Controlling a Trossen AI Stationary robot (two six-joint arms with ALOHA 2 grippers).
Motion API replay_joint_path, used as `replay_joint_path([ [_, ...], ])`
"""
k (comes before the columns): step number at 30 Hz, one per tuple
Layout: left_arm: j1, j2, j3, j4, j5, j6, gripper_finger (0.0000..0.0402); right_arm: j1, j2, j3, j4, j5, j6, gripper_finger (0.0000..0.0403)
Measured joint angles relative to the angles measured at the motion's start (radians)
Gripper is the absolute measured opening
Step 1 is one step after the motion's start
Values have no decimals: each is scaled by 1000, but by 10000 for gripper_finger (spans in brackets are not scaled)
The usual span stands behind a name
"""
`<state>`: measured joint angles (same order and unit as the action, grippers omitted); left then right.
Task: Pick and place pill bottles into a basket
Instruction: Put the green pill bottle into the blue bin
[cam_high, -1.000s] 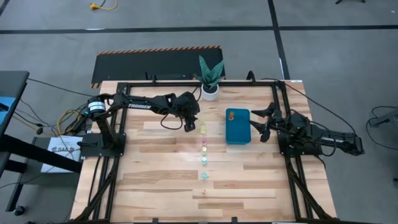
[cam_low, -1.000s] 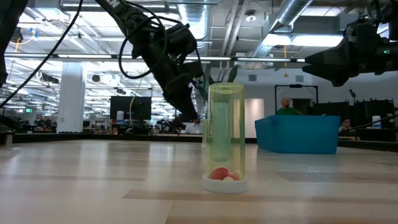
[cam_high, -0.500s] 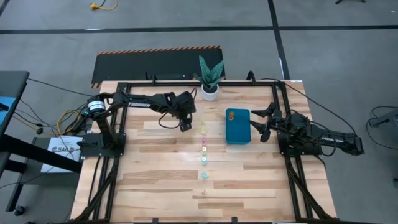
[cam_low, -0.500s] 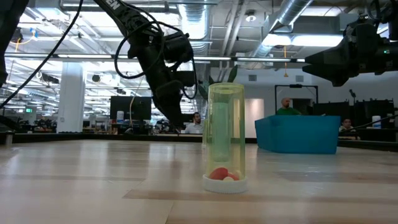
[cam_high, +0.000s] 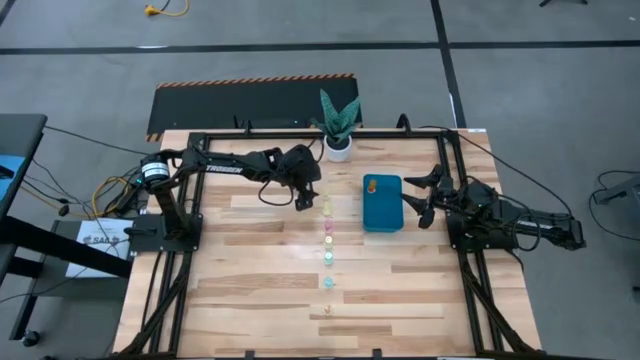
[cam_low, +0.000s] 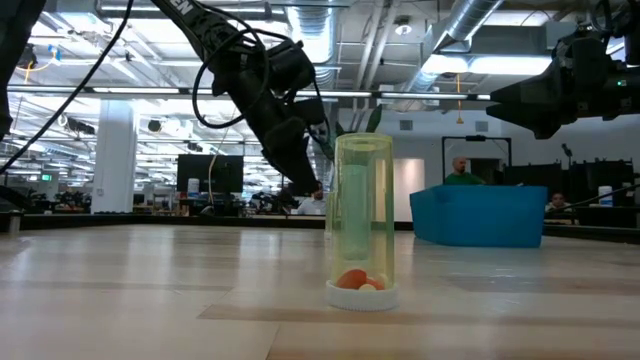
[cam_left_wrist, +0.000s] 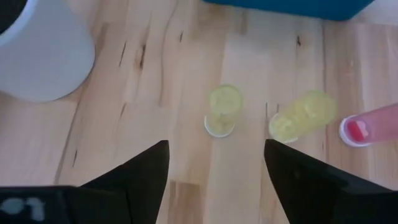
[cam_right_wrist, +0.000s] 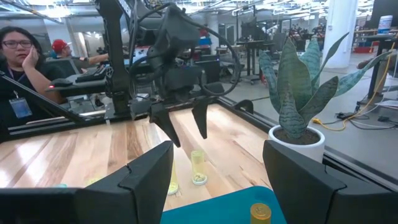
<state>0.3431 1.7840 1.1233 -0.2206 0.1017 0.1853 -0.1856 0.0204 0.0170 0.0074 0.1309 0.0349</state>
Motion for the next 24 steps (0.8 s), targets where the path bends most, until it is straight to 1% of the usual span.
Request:
replay_joint_path([
  [13, 0, 0, 0, 59, 25, 14, 245, 0, 0, 0, 0, 0, 0, 244],
  [20, -8, 73, 0, 111, 24, -5, 245, 0, 0, 0, 0, 0, 0, 244],
  [24, -9, 81, 1, 131, 18, -17, 245, 0, 0, 0, 0, 0, 0, 244],
])
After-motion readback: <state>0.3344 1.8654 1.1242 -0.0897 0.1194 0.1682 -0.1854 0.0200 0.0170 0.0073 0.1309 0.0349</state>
